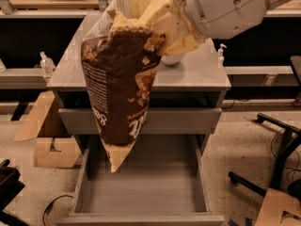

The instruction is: Place brown chip bag into middle drawer

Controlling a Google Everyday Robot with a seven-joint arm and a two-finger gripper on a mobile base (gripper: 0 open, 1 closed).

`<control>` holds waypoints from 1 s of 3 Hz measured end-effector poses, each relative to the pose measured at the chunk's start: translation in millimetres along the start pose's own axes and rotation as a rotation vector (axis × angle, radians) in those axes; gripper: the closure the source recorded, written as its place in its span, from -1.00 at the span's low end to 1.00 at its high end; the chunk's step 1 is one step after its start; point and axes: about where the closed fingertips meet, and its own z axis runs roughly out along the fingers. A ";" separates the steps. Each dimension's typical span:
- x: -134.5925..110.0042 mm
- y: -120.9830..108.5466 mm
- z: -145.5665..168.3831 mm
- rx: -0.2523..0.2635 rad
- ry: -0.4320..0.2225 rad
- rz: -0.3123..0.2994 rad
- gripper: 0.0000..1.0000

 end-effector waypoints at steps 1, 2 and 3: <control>5.8 -11.8 23.5 -0.078 0.000 0.024 1.00; 5.3 -41.5 67.0 -0.159 -0.014 0.087 1.00; 9.2 -99.0 119.9 -0.174 -0.004 0.177 1.00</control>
Offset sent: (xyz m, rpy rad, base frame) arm 0.0122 0.0371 -0.2867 0.1696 0.3703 -0.1017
